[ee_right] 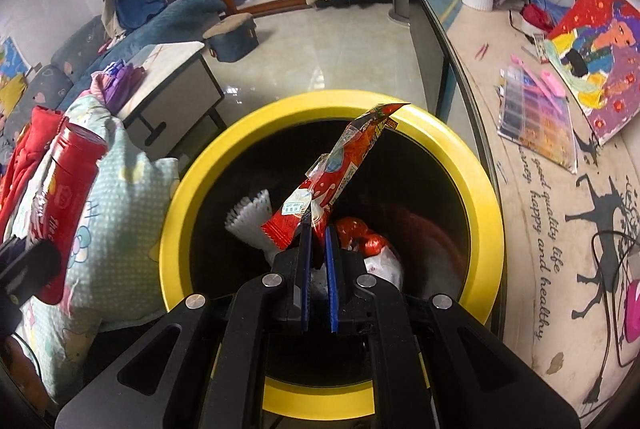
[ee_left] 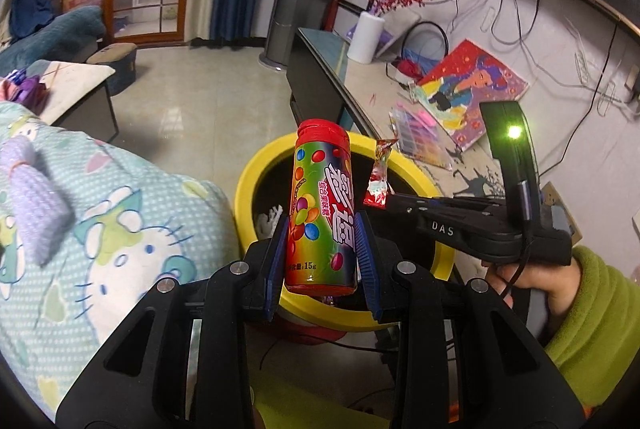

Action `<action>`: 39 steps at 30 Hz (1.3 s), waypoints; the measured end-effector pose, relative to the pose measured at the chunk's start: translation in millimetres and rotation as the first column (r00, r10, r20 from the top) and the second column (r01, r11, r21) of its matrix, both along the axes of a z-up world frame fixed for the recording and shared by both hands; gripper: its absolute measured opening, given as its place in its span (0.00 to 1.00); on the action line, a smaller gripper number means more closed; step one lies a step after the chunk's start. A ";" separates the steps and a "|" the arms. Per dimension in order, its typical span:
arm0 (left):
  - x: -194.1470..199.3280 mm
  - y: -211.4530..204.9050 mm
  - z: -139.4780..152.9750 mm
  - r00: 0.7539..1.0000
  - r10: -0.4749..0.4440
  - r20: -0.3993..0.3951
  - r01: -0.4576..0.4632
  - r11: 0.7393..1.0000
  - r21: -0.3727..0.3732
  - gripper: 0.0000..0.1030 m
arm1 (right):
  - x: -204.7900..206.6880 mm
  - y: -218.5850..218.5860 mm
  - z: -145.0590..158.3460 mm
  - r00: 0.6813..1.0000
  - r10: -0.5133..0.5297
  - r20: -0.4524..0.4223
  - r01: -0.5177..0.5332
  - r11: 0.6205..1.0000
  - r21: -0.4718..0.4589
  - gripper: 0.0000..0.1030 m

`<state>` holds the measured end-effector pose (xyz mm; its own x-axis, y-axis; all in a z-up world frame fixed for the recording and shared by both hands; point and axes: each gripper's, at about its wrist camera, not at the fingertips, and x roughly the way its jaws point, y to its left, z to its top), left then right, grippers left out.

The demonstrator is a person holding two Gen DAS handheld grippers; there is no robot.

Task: Collect trash
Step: 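Carry the red candy tube and red wrapper over the yellow bin with both tools, then open both tools to drop the tube and wrapper into the bin, then move both open tools back toward the green wrapper and lavender net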

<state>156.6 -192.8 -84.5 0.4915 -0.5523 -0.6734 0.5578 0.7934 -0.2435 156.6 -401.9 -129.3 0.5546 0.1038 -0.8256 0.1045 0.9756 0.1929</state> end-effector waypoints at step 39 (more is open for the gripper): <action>22.9 37.2 11.8 0.960 0.274 0.066 -0.274 0.962 -0.008 0.89 | -11.7 21.3 58.4 0.977 0.020 0.212 -0.023 1.000 0.011 0.60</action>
<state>179.5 -155.7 -72.8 0.6667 -0.3894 -0.6355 0.3339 0.9184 -0.2123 144.9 -380.6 -70.9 0.7140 0.1275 -0.6884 0.0390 0.9745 0.2210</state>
